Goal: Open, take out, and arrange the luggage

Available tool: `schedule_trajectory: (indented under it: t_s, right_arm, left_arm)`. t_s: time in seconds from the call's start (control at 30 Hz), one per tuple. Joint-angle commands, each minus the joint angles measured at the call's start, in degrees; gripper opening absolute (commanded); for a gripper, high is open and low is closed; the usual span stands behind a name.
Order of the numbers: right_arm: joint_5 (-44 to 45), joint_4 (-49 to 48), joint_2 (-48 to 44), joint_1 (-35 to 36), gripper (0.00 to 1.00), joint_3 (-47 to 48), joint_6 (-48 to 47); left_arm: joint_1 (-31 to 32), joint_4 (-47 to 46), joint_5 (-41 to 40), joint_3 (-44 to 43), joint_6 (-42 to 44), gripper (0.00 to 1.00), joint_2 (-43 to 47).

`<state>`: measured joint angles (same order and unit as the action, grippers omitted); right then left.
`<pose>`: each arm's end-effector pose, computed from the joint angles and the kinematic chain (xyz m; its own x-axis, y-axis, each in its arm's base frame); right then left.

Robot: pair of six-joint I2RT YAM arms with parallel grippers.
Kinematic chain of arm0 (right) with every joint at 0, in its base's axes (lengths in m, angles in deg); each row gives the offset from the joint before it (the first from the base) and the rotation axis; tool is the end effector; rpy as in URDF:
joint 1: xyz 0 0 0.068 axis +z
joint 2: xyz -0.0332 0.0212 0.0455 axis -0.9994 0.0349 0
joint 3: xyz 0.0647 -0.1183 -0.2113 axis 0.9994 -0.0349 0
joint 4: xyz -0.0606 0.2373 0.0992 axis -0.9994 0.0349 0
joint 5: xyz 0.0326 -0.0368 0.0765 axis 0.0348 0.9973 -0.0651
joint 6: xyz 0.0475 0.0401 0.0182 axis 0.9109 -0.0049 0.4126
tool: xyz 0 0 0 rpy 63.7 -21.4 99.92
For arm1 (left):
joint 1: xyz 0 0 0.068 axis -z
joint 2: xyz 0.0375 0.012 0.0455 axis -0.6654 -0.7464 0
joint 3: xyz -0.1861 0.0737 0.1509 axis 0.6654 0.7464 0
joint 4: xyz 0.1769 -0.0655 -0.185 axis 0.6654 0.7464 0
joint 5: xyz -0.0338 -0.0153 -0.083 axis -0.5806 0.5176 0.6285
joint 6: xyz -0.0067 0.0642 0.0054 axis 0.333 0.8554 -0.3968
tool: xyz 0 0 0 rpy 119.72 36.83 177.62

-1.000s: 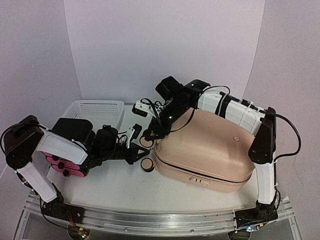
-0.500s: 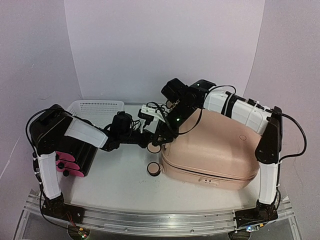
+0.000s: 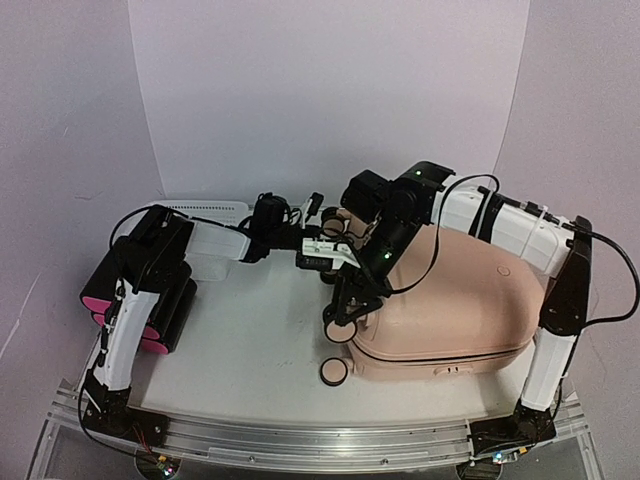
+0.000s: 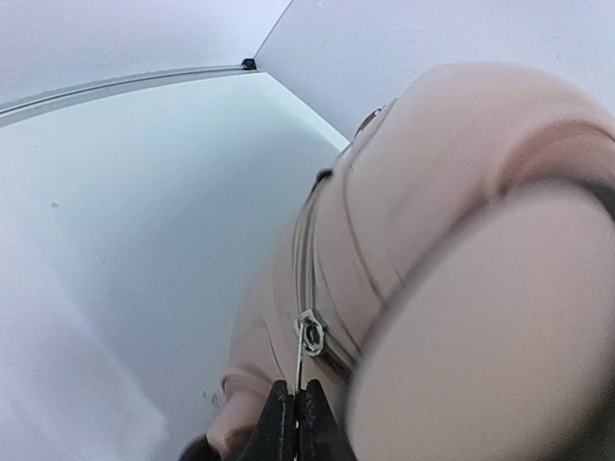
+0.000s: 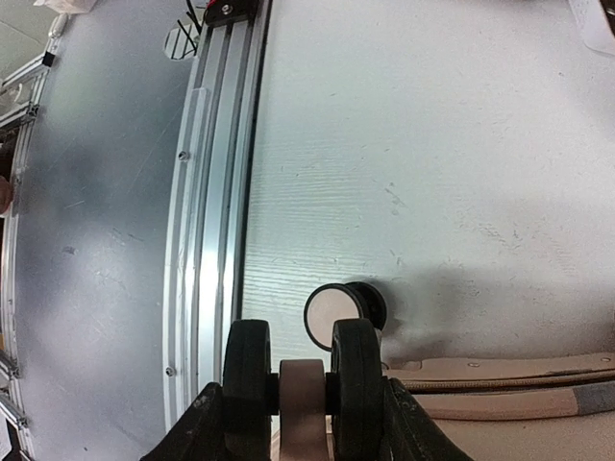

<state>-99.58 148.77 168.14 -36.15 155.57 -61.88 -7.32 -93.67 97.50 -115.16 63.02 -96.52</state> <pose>0.2069 0.3093 0.2778 -0.0778 -0.8527 -0.5166 -0.9483 -0.0967 0.3023 0.4162 -0.3228 0.1313 -0.5543 0.0386 -0.8314 0.7865 0.3512 -0.5080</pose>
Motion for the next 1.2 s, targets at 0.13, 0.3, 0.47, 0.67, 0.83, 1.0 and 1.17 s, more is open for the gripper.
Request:
schedule_trajectory:
  t_s: [0.13,0.3,0.47,0.67,0.83,1.0,1.17]
  right_arm:
    - [-15.31,15.70,-4.05,2.60,0.00,1.21,4.12]
    - [-16.11,15.97,-3.47,2.63,0.00,1.40,2.80]
    - [-10.07,11.75,-4.01,2.60,0.00,2.08,7.09]
    - [6.99,-1.54,-5.73,2.40,0.00,0.32,17.05]
    - [17.60,-9.35,-6.52,1.96,0.00,-0.77,22.14]
    - [21.40,-12.98,-6.00,1.57,0.07,0.12,25.72]
    - [20.80,-14.79,-8.47,1.49,0.14,-1.02,26.65]
  left_arm:
    - [-6.19,6.61,-4.53,-23.55,-6.31,0.00,-13.65]
    - [-5.64,6.54,-3.73,-36.61,-11.36,0.00,-22.44]
    - [-6.33,6.78,-9.39,-27.04,-9.72,0.15,-15.89]
    - [-8.37,9.79,-6.36,-5.04,-4.64,0.54,5.06]
    - [-8.09,12.98,-0.03,7.67,-8.40,0.72,23.20]
    - [-5.03,13.26,3.69,20.37,-10.70,0.79,37.55]
    - [2.59,13.30,10.21,30.11,-3.73,0.81,48.64]
